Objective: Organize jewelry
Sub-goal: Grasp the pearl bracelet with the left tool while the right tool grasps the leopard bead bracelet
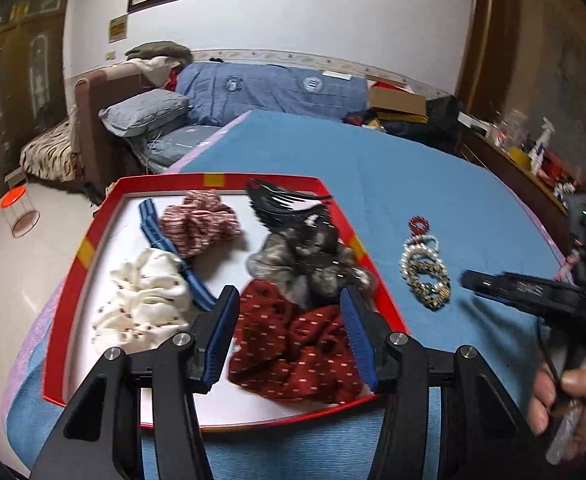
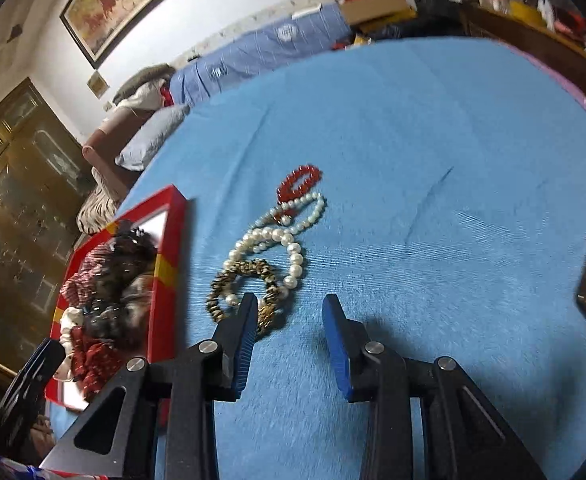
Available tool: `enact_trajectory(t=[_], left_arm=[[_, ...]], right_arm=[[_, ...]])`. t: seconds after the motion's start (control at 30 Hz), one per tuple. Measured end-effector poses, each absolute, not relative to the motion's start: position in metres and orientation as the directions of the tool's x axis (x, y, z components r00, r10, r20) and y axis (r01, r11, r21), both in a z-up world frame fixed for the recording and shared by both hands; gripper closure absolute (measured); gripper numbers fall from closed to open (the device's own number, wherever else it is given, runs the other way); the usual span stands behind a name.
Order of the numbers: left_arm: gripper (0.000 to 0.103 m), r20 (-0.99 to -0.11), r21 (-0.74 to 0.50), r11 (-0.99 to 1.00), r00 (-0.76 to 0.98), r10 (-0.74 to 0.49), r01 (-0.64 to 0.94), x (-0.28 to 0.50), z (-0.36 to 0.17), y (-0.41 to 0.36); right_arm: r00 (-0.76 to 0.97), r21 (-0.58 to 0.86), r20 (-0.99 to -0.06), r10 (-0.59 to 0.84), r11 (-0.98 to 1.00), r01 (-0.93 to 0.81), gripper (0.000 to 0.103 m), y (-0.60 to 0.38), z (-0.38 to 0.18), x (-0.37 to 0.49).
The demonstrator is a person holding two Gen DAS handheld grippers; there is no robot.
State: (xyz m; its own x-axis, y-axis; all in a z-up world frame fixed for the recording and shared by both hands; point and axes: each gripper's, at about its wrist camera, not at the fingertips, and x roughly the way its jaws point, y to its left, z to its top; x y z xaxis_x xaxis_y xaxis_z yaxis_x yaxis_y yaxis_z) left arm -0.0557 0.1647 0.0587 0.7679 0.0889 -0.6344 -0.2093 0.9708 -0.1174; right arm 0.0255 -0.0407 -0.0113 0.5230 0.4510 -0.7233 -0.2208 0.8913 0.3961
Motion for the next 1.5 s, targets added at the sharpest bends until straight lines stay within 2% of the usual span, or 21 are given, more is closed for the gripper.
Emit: enact_trajectory(t=[0.17,0.37,0.67,0.87,0.93,1.03,1.07,1.1,1.17,1.23,1.33,1.43,1.5], left_arm=[[0.052,-0.642,-0.103,0.978,0.763,0.073,-0.181,-0.049,0.057,0.152],[0.052,-0.655,-0.103,0.984,0.754,0.041,-0.143,-0.041,0.057,0.144],[0.052,-0.689,-0.142,0.99,0.718,-0.103,0.005,-0.011,0.061,0.096],[0.053,-0.734,-0.079,0.987,0.663,-0.151,0.137,0.037,0.048,0.032],[0.061,-0.761,-0.045,0.989,0.637,-0.125,0.14,0.053,0.038,0.017],[0.063,-0.779,0.006,0.988,0.62,-0.093,0.155,0.071,0.027,0.002],[0.069,-0.791,0.025,0.988,0.608,-0.073,0.152,0.077,0.022,-0.001],[0.075,-0.803,0.024,0.989,0.592,-0.068,0.147,0.083,0.017,-0.001],[0.078,-0.821,0.003,0.988,0.565,-0.087,0.156,0.09,0.009,-0.003],[0.081,-0.816,0.031,0.985,0.574,-0.072,0.167,0.093,0.004,-0.009],[0.092,-0.811,0.042,0.982,0.581,-0.073,0.182,0.096,0.003,-0.018],[0.094,-0.803,0.06,0.986,0.594,-0.046,0.156,0.095,0.002,-0.025],[0.095,-0.797,0.009,0.988,0.598,-0.085,0.152,0.084,0.002,-0.022]], right_arm=[[0.481,0.366,-0.758,0.441,0.897,-0.247,0.075,-0.019,-0.02,0.046],[0.497,0.314,-0.764,0.412,0.91,-0.271,0.094,-0.019,-0.018,0.042],[0.657,0.342,-0.662,0.36,0.926,-0.162,0.095,-0.109,0.002,0.029],[0.658,0.429,-0.648,0.383,0.898,-0.1,0.095,-0.148,-0.003,0.037],[0.669,0.427,-0.638,0.382,0.898,-0.106,0.095,-0.15,0.0,0.036],[0.671,0.427,-0.633,0.387,0.897,-0.114,0.095,-0.149,0.002,0.033],[0.667,0.435,-0.631,0.396,0.893,-0.118,0.095,-0.146,0.001,0.035],[0.663,0.445,-0.63,0.405,0.888,-0.12,0.095,-0.147,0.001,0.035],[0.663,0.452,-0.626,0.409,0.884,-0.119,0.095,-0.146,-0.001,0.037],[0.667,0.46,-0.621,0.412,0.88,-0.116,0.095,-0.148,0.0,0.037],[0.669,0.469,-0.614,0.418,0.876,-0.117,0.095,-0.149,0.002,0.037],[0.672,0.47,-0.61,0.419,0.875,-0.119,0.095,-0.149,0.002,0.036],[0.675,0.471,-0.608,0.418,0.874,-0.117,0.095,-0.151,0.003,0.035]])
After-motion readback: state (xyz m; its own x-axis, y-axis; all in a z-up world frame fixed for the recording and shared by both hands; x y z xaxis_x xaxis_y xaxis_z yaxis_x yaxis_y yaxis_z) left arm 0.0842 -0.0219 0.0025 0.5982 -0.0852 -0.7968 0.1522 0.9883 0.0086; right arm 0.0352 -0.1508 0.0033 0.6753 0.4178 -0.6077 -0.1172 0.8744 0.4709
